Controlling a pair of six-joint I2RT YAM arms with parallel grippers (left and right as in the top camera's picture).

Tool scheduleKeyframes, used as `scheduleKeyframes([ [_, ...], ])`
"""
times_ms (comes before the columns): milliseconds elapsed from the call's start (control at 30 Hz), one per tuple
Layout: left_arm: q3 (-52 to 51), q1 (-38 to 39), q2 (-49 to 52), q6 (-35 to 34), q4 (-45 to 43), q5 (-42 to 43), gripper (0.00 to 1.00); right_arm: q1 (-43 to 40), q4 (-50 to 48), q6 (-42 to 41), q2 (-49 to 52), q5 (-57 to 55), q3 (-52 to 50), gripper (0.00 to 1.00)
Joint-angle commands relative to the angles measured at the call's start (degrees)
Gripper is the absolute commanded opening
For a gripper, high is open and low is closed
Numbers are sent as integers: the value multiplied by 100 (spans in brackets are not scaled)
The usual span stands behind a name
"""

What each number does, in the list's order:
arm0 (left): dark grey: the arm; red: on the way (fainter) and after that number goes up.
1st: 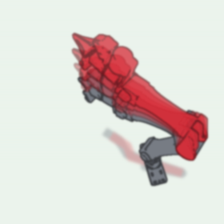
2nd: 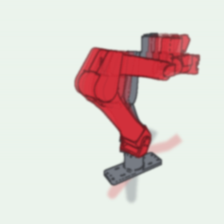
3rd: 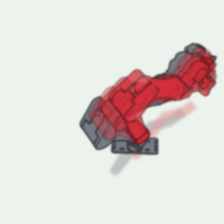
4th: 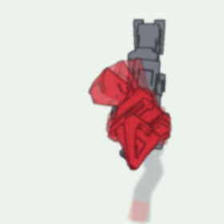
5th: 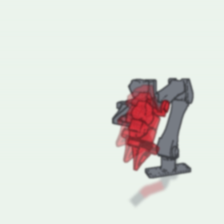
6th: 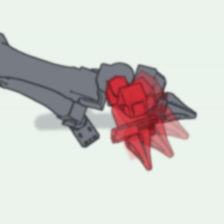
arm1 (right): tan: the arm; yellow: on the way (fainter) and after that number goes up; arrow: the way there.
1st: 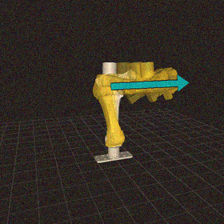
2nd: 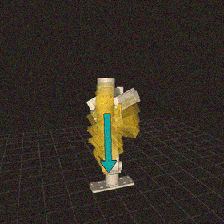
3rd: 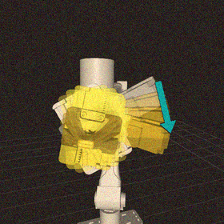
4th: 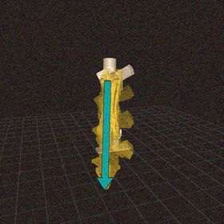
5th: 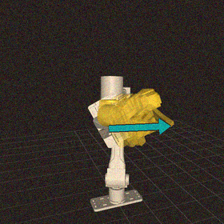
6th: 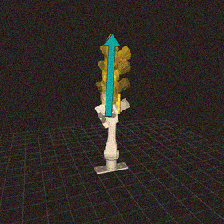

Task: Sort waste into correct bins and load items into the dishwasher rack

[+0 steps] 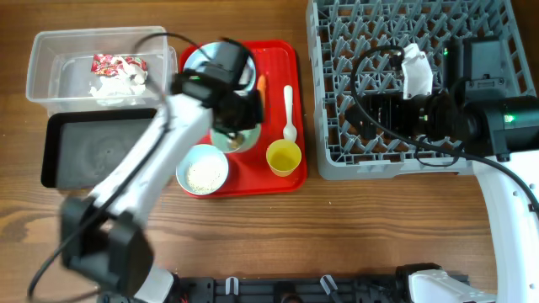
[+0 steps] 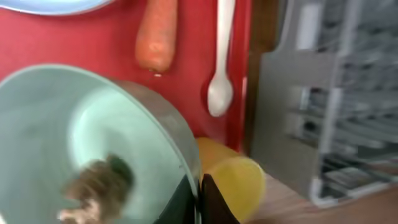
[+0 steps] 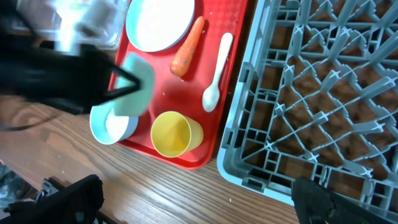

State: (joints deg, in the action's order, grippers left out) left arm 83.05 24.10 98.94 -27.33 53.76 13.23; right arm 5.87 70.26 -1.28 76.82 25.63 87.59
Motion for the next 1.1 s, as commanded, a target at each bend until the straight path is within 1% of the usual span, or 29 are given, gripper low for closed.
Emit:
scheduleKeyframes([
  [0,177,-828,-1141,-144,621,409,4,17,-35,-35,13,-37,90,100],
  [67,177,-1572,-1547,122,1204,411,4,17,-42,-37,13,-35,90,100],
  [100,175,-2041,-1613,232,1563,413,4,17,-42,-37,13,-35,90,100],
  [133,170,-2352,-1611,420,1753,437,4,17,-42,-37,13,-35,90,100],
  [200,-13,-3206,-1589,925,1869,483,4,17,-59,-35,13,-35,90,100],
  [267,-315,-3928,-1537,1338,1714,826,4,17,-81,-37,13,-35,90,100],
  [300,-588,-4393,-1513,1578,1449,1338,4,17,-96,-37,13,-35,90,100],
  [333,-920,-4859,-1473,1891,1058,2039,4,17,-120,-37,13,-35,90,100],
  [400,-1357,-5357,-1392,2194,564,2852,4,17,-142,-37,13,-33,90,100],
  [467,-1755,-5906,-1154,2684,105,3891,4,17,-166,-39,13,-31,90,100],
  [500,-1836,-6098,-1005,2817,17,4256,4,17,-173,-44,13,-11,90,100],
  [567,-1845,-6548,-507,3414,-24,5525,4,17,-166,-101,13,11,90,100],
  [600,-1845,-6675,-339,3578,-52,6004,4,17,-168,-190,13,11,90,100],
  [733,-1845,-7014,227,3615,-66,7125,4,17,-157,-190,13,9,90,100],
  [767,-1845,-7104,402,3567,-35,7534,4,17,-131,-192,13,9,90,100],
  [800,-1845,-7169,533,3344,22,7711,4,17,-94,-190,13,9,90,100],
  [900,-1845,-7359,719,3241,4,7711,4,17,-68,-192,13,9,90,100],
  [1067,-1843,-7364,684,3270,46,7711,4,17,-81,-192,13,9,90,100],
])
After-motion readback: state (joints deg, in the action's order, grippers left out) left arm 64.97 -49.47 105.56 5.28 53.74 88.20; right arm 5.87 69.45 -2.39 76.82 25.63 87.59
